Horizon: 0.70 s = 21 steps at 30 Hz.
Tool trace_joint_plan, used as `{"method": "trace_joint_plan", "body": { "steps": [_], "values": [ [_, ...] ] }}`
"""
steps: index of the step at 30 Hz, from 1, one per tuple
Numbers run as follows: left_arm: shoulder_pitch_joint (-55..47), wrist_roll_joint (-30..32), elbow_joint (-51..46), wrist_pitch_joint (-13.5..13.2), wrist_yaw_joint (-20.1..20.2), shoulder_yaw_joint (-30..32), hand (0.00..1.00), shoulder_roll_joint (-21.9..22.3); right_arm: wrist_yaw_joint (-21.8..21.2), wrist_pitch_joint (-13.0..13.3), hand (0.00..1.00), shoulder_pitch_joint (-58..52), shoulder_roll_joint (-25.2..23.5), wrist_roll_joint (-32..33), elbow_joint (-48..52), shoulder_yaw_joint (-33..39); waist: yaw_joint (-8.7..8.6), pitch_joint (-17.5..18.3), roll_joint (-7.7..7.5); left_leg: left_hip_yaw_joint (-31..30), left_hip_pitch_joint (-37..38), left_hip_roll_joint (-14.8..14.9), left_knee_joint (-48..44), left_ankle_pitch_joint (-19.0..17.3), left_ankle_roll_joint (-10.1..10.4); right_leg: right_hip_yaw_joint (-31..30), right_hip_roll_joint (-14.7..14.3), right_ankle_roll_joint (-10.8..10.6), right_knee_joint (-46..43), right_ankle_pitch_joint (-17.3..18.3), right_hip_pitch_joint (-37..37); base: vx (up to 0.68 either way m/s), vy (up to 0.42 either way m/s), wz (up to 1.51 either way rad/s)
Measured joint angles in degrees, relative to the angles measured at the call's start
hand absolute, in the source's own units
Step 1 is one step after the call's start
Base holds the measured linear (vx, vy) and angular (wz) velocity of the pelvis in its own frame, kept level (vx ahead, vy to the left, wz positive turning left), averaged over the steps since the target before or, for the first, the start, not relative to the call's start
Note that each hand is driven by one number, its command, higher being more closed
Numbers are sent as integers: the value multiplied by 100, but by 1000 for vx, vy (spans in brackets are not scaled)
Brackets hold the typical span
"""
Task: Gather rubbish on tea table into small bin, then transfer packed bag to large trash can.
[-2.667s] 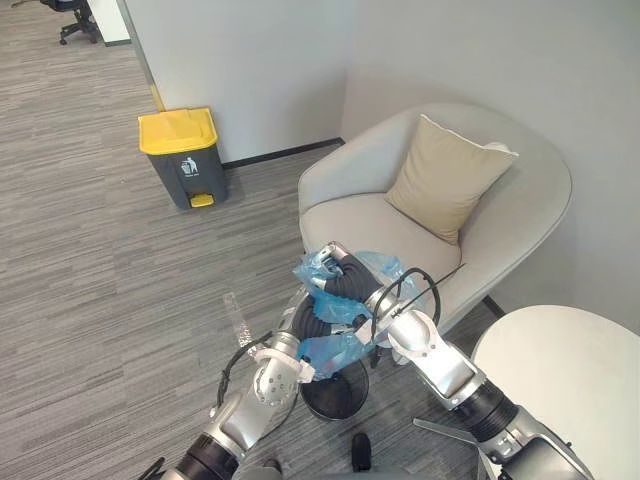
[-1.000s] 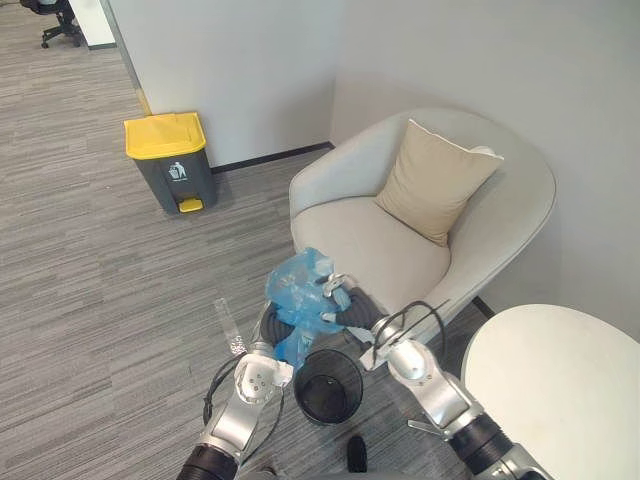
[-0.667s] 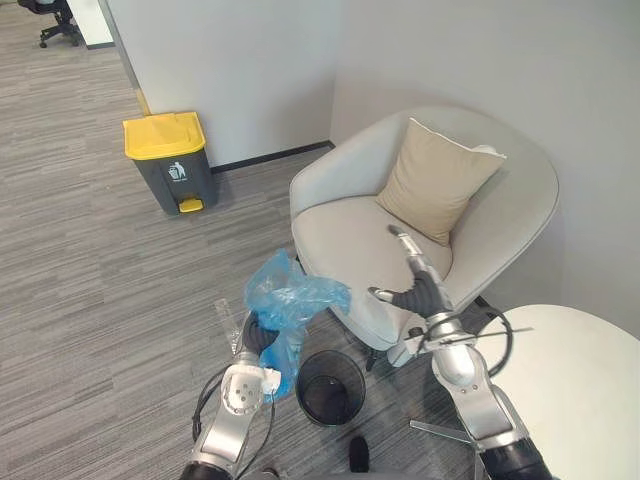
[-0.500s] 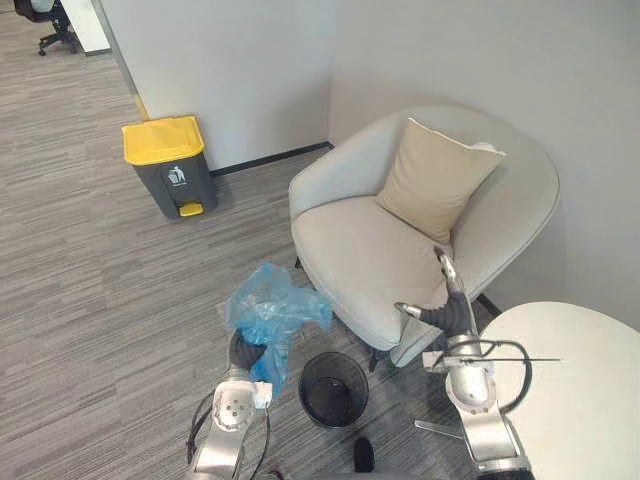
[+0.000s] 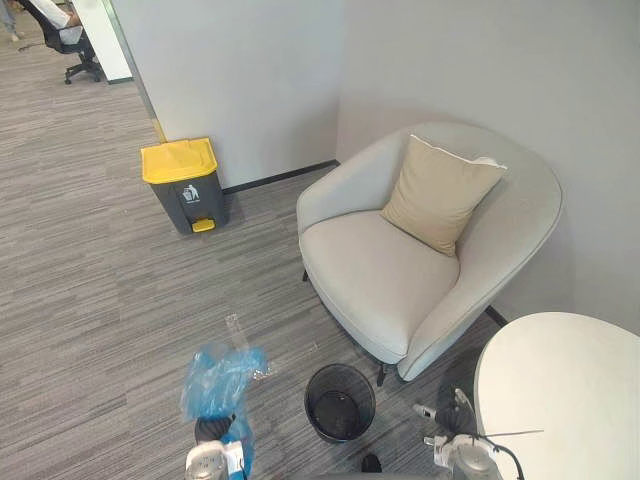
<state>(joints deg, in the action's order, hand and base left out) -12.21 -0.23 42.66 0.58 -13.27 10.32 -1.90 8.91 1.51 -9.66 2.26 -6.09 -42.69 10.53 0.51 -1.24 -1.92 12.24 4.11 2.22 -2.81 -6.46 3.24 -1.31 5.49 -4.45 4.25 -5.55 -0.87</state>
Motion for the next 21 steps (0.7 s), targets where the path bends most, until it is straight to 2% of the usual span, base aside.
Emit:
{"method": "trace_joint_plan", "body": {
  "steps": [8,11,16,17,18,19,20,21],
  "values": [
    [-20,6,292,5,-1,117,100,183,3,-20,0,95,-9,180,-346,-2,51,-18,15,282,117,20,54,-4,2,-252,-50,-9,-71,-3,-55,-14,-4,-18],
    [146,4,292,-3,1,170,100,262,12,-20,0,229,-21,207,-328,-7,121,-184,10,472,67,42,-164,-92,-30,-401,-57,-12,-299,-4,-242,-25,7,-30],
    [419,2,277,-25,-3,168,100,268,74,-20,0,473,-165,190,-302,-113,161,-397,-73,643,-320,143,-809,-347,-90,-498,-79,-12,-659,-4,-579,-106,2,-18],
    [506,2,226,-25,-8,169,100,275,100,-20,0,523,-226,163,-284,-181,162,-426,-134,763,-480,208,-1019,-403,-144,-533,-98,-74,-811,-62,-758,-182,-23,-26],
    [530,1,122,-31,-9,221,100,339,113,-27,0,644,-299,163,-277,-176,229,-471,-103,851,-614,318,-1061,-374,-197,-476,-143,-93,-1039,-36,-929,-182,-23,-28],
    [558,1,113,-34,-12,224,100,360,115,-32,0,671,-321,161,-263,-177,244,-503,-95,872,-620,345,-1059,-349,-199,-332,-144,-15,-1512,203,-1071,-144,-25,-14],
    [607,1,37,-33,-23,218,100,367,120,-43,0,678,-362,160,-196,-180,260,-526,-80,865,-601,388,-1065,-288,-199,-19,-54,129,-2972,913,-1360,-70,-40,15],
    [575,0,-140,-35,-27,209,100,367,127,-42,0,664,-392,160,-152,-179,260,-499,-122,766,-606,391,-1119,-258,-182,67,98,37,-4028,1319,-1376,-73,-72,25]
  ]
}}
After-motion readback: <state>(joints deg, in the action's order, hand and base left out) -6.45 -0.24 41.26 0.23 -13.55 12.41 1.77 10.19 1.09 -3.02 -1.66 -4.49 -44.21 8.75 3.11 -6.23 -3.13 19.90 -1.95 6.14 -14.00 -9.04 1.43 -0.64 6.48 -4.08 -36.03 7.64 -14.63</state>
